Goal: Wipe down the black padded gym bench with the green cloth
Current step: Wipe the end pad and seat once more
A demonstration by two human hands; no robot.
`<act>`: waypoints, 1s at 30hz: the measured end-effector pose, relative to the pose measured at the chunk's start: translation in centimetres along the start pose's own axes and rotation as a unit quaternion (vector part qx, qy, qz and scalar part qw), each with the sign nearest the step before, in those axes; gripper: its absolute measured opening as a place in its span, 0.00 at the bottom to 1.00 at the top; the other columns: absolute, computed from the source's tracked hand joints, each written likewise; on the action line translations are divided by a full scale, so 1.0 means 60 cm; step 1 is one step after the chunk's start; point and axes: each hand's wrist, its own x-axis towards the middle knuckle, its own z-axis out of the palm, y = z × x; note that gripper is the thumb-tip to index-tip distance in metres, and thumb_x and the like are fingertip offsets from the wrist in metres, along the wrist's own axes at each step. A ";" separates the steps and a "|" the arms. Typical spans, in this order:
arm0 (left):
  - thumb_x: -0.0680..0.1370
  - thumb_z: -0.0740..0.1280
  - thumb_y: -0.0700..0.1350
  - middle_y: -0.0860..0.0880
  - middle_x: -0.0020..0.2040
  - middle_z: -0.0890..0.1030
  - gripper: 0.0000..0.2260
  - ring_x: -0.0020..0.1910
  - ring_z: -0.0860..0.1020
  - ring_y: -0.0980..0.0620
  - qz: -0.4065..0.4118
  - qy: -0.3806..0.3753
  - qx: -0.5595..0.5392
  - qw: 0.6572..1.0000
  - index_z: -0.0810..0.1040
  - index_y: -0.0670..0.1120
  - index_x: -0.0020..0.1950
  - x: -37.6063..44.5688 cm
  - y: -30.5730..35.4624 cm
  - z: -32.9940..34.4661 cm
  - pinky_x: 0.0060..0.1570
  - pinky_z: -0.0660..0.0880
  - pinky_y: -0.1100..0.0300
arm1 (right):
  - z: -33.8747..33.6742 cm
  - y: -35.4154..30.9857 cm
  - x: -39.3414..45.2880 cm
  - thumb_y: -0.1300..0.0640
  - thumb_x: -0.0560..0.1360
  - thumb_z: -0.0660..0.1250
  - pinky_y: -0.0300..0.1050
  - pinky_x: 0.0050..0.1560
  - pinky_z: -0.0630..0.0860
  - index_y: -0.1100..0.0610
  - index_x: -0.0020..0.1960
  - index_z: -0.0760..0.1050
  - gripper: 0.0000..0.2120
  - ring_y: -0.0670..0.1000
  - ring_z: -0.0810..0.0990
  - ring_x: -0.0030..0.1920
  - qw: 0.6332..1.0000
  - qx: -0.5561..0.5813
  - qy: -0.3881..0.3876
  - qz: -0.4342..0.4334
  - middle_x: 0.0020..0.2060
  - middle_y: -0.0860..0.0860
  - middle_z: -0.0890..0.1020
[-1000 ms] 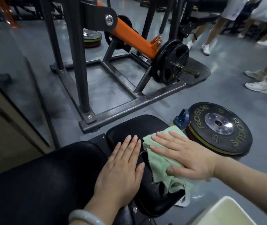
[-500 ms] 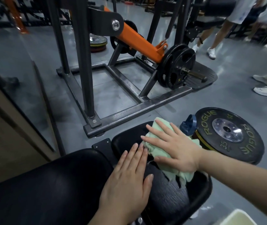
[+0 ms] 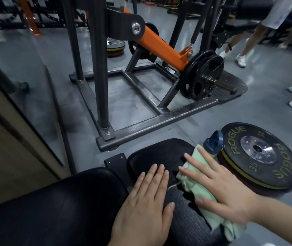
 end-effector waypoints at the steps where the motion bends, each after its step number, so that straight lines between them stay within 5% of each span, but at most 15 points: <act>1: 0.81 0.50 0.55 0.46 0.73 0.68 0.26 0.73 0.64 0.49 0.003 0.009 0.002 1.000 0.70 0.41 0.71 0.000 0.000 0.002 0.65 0.61 0.52 | -0.005 0.005 0.016 0.28 0.75 0.44 0.63 0.70 0.61 0.35 0.76 0.44 0.31 0.52 0.32 0.76 1.000 -0.009 -0.012 -0.002 0.77 0.39 0.42; 11: 0.77 0.55 0.55 0.46 0.73 0.68 0.27 0.72 0.65 0.50 0.016 0.015 0.015 1.000 0.70 0.41 0.71 0.000 0.000 0.000 0.65 0.60 0.53 | -0.008 0.010 0.066 0.24 0.70 0.37 0.64 0.72 0.56 0.29 0.71 0.33 0.33 0.51 0.31 0.75 0.999 -0.014 -0.017 0.046 0.75 0.38 0.33; 17: 0.82 0.46 0.55 0.47 0.73 0.68 0.26 0.73 0.65 0.50 -0.004 0.003 0.009 1.000 0.70 0.42 0.71 0.002 0.001 -0.001 0.65 0.60 0.53 | 0.013 -0.018 -0.039 0.21 0.67 0.37 0.51 0.75 0.54 0.28 0.71 0.33 0.35 0.46 0.31 0.75 0.994 0.035 -0.021 0.101 0.72 0.34 0.30; 21: 0.78 0.54 0.55 0.46 0.73 0.68 0.27 0.72 0.65 0.50 0.006 0.016 0.015 1.000 0.70 0.42 0.71 0.002 0.002 -0.001 0.65 0.60 0.53 | -0.001 -0.004 0.001 0.22 0.68 0.38 0.56 0.75 0.51 0.27 0.71 0.33 0.34 0.52 0.34 0.76 0.996 0.008 -0.050 0.078 0.72 0.35 0.29; 23: 0.77 0.55 0.56 0.46 0.73 0.68 0.27 0.72 0.65 0.49 0.010 0.018 0.017 1.000 0.71 0.42 0.71 0.003 0.002 -0.002 0.65 0.60 0.52 | -0.008 0.008 0.042 0.24 0.69 0.39 0.57 0.75 0.50 0.29 0.72 0.34 0.33 0.56 0.39 0.77 0.997 -0.008 -0.045 0.058 0.74 0.39 0.30; 27: 0.78 0.54 0.55 0.46 0.73 0.68 0.27 0.73 0.64 0.49 0.008 0.006 0.022 1.000 0.70 0.42 0.71 0.003 0.001 -0.003 0.65 0.60 0.52 | -0.020 0.013 0.115 0.25 0.69 0.39 0.53 0.66 0.64 0.28 0.71 0.35 0.32 0.55 0.54 0.74 0.999 -0.004 -0.025 0.048 0.77 0.41 0.37; 30: 0.80 0.51 0.55 0.47 0.73 0.67 0.26 0.73 0.63 0.50 0.010 -0.004 0.027 1.000 0.69 0.42 0.72 0.002 0.001 -0.003 0.66 0.59 0.53 | -0.017 0.008 0.095 0.24 0.68 0.39 0.53 0.68 0.63 0.27 0.70 0.34 0.33 0.54 0.55 0.74 0.997 0.018 -0.012 0.079 0.76 0.41 0.36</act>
